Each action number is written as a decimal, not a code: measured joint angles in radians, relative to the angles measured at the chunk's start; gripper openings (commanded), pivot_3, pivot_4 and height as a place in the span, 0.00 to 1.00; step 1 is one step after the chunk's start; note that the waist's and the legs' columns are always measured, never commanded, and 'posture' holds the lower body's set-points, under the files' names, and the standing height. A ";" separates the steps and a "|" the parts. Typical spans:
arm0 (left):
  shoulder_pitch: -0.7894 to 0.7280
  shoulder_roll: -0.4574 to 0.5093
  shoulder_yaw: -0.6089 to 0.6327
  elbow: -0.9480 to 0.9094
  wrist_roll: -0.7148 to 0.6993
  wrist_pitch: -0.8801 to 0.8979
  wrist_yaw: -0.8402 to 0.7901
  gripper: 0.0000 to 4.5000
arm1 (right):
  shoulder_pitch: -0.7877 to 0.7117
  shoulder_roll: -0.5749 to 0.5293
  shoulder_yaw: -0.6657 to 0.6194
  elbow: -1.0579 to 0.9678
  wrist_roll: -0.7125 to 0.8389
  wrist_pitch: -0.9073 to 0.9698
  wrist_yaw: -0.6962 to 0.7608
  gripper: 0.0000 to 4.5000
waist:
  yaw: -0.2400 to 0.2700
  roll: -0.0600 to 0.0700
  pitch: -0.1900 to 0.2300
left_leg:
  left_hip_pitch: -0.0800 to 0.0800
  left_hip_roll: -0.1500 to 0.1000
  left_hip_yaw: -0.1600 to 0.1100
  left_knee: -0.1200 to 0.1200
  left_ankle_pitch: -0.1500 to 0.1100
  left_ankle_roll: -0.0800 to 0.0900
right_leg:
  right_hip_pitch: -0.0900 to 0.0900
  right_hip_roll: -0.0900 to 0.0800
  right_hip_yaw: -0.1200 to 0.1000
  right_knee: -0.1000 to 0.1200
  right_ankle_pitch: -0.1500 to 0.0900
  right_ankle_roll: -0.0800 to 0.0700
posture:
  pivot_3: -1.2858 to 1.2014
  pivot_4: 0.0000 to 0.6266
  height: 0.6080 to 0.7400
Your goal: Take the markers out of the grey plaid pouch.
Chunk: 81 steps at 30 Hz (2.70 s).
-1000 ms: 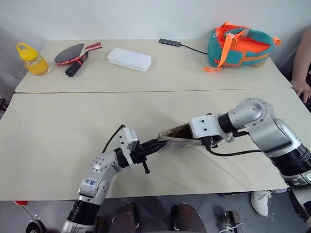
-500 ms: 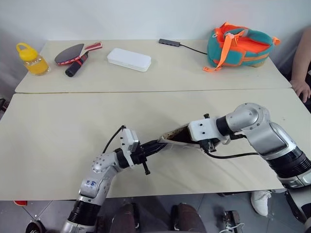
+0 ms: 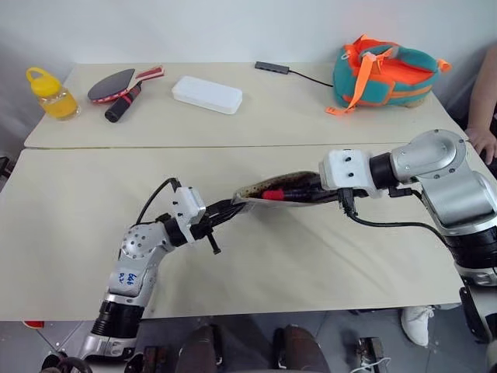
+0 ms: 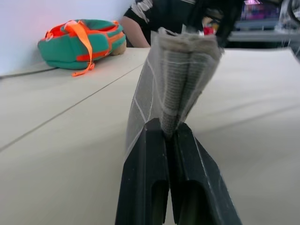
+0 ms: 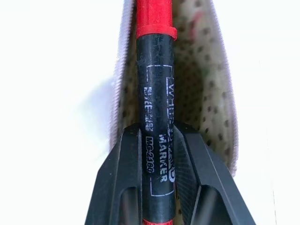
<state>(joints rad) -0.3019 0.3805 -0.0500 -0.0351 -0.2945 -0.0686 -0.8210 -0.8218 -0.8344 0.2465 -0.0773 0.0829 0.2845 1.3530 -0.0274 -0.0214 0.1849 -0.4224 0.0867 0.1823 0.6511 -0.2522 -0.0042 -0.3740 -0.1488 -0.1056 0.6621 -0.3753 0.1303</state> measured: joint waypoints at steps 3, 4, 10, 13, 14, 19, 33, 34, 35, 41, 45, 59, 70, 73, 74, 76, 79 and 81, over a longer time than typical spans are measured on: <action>-0.003 0.006 0.005 0.019 0.029 -0.049 0.012 0.00 | 0.000 0.014 -0.024 0.007 0.026 -0.019 -0.005 0.12 | -0.002 0.000 0.000 | 0.000 0.000 0.000 0.000 0.000 0.000 | 0.000 0.000 0.000 0.000 0.000 0.000 | 0.52 0.24 1.00; -0.007 0.014 0.006 0.025 0.041 -0.070 0.017 0.00 | 0.000 0.016 -0.028 0.007 0.037 -0.021 -0.007 0.12 | -0.002 0.000 0.000 | 0.000 0.000 0.000 0.000 0.000 0.000 | 0.000 0.000 0.000 0.000 0.000 0.000 | 0.52 0.24 1.00; -0.018 0.091 0.108 0.090 0.044 -0.118 0.042 0.00 | -0.045 0.038 -0.099 0.107 0.064 -0.079 -0.082 0.12 | -0.007 0.000 0.000 | 0.000 0.001 0.001 0.000 0.000 0.000 | -0.001 0.000 0.001 0.001 0.000 0.000 | 0.52 0.24 1.00; 0.012 0.110 0.140 0.093 0.026 -0.118 0.034 0.00 | -0.120 0.058 -0.166 0.207 0.065 -0.102 -0.152 0.12 | -0.006 0.000 0.000 | 0.000 0.001 0.001 -0.001 0.000 0.000 | -0.001 0.000 0.001 0.001 0.000 0.000 | 0.52 0.24 1.00; 0.018 0.110 0.141 0.092 0.024 -0.118 0.031 0.00 | -0.134 0.058 -0.169 0.226 0.056 -0.120 -0.164 0.12 | -0.006 0.000 0.000 | 0.000 0.001 0.001 -0.001 0.000 0.000 | -0.001 0.000 0.000 0.001 0.000 0.000 | 0.52 0.24 1.00; 0.046 0.093 0.150 0.078 -0.019 -0.087 0.032 0.00 | -0.123 0.038 -0.074 0.403 -0.149 -0.316 -0.265 0.12 | -0.002 0.000 0.000 | 0.000 0.000 0.004 -0.001 0.000 0.000 | -0.001 0.000 0.001 0.000 0.000 0.000 | 0.52 0.24 1.00; 0.078 0.073 0.147 0.003 -0.076 -0.030 -0.001 0.00 | -0.035 0.097 0.030 0.796 -0.373 -0.591 -0.496 0.12 | -0.031 0.001 0.001 | 0.001 0.001 0.004 -0.001 0.000 -0.001 | -0.002 0.000 0.002 0.002 0.000 0.000 | 0.52 0.24 1.00; 0.079 0.071 0.147 0.001 -0.076 -0.029 -0.002 0.00 | -0.035 0.097 0.030 0.796 -0.374 -0.592 -0.492 0.12 | -0.031 0.001 0.001 | 0.001 0.001 0.004 -0.001 0.000 -0.001 | -0.002 0.000 0.002 0.002 0.000 0.000 | 0.52 0.24 1.00; 0.080 0.069 0.145 0.001 -0.076 -0.029 -0.002 0.00 | -0.035 0.097 0.029 0.796 -0.373 -0.592 -0.485 0.12 | -0.030 0.001 0.001 | 0.001 0.001 0.003 -0.001 0.000 -0.001 | -0.002 0.000 0.002 0.002 0.000 0.000 | 0.52 0.24 1.00; 0.081 0.064 0.128 -0.002 -0.076 -0.029 -0.004 0.00 | -0.035 0.096 0.011 0.784 -0.353 -0.575 -0.444 0.49 | -0.029 0.001 0.001 | 0.001 0.001 0.003 -0.001 0.000 -0.001 | -0.001 0.000 0.002 0.002 0.000 0.000 | 0.52 0.24 1.00; 0.082 0.062 0.117 -0.009 -0.075 -0.029 -0.003 0.00 | -0.022 0.087 -0.001 0.732 -0.327 -0.536 -0.385 0.56 | -0.028 0.001 0.001 | 0.001 0.001 0.003 -0.001 0.000 -0.001 | -0.001 0.000 0.002 0.002 0.000 0.000 | 0.52 0.24 1.00; 0.083 0.042 0.108 -0.030 -0.094 0.010 -0.002 0.00 | -0.135 0.077 -0.182 0.302 0.071 -0.134 -0.132 0.37 | -0.025 0.001 0.001 | 0.001 0.001 0.001 -0.001 0.000 -0.001 | -0.001 0.000 0.001 0.001 0.000 0.000 | 0.52 0.24 1.00; 0.075 0.008 0.068 -0.072 -0.115 0.105 -0.001 0.00 | -0.001 0.135 -0.007 -0.032 0.095 0.012 -0.117 0.00 | -0.001 0.001 0.001 | 0.000 0.000 0.001 0.000 0.000 0.000 | -0.001 0.000 0.001 0.001 0.000 0.000 | 0.52 0.24 1.00; 0.073 -0.007 0.067 -0.078 -0.130 0.142 0.004 0.00 | 0.010 0.125 0.011 -0.006 0.069 -0.036 -0.110 0.00 | 0.000 0.001 0.001 | 0.000 0.000 0.001 0.000 0.000 0.000 | -0.001 0.000 0.001 0.001 0.000 0.000 | 0.52 0.24 1.00; 0.071 -0.016 0.065 -0.081 -0.137 0.158 0.009 0.00 | 0.010 0.111 0.011 0.002 0.059 -0.050 -0.105 0.00 | 0.000 0.001 0.001 | 0.000 0.000 0.001 0.000 0.000 0.000 | -0.001 0.000 0.001 0.001 0.000 0.000 | 0.52 0.24 1.00; 0.071 -0.025 0.056 -0.094 -0.148 0.185 0.013 0.00 | 0.010 0.082 0.013 0.008 0.044 -0.063 -0.089 0.00 | 0.000 0.001 0.001 | 0.000 0.000 0.001 0.000 0.000 0.000 | -0.001 0.000 0.001 0.001 0.000 0.000 | 0.52 0.24 1.00; 0.072 -0.051 0.034 -0.120 -0.173 0.235 0.019 0.00 | 0.009 0.049 0.026 0.009 -0.001 -0.108 -0.059 0.00 | -0.002 0.001 0.001 | 0.000 0.000 0.001 -0.001 0.000 0.000 | -0.001 0.000 0.001 0.001 0.000 0.000 | 0.52 0.24 1.00; 0.072 -0.077 0.022 -0.121 -0.194 0.279 0.023 0.00 | -0.009 0.048 0.044 0.022 -0.027 -0.148 -0.042 0.00 | -0.006 0.001 0.001 | 0.000 0.001 0.002 0.000 0.000 0.000 | -0.001 0.001 0.002 0.001 0.000 0.000 | 0.52 0.24 1.00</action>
<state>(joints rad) -0.2302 0.3036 -0.0284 -0.1566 -0.4882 0.2100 -0.7983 -0.8312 -0.7861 0.2906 -0.0554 0.0556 0.1365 1.3113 -0.0339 -0.0201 0.1859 -0.4221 0.0873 0.1838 0.6508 -0.2520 -0.0046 -0.3754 -0.1483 -0.1041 0.6634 -0.3753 0.1303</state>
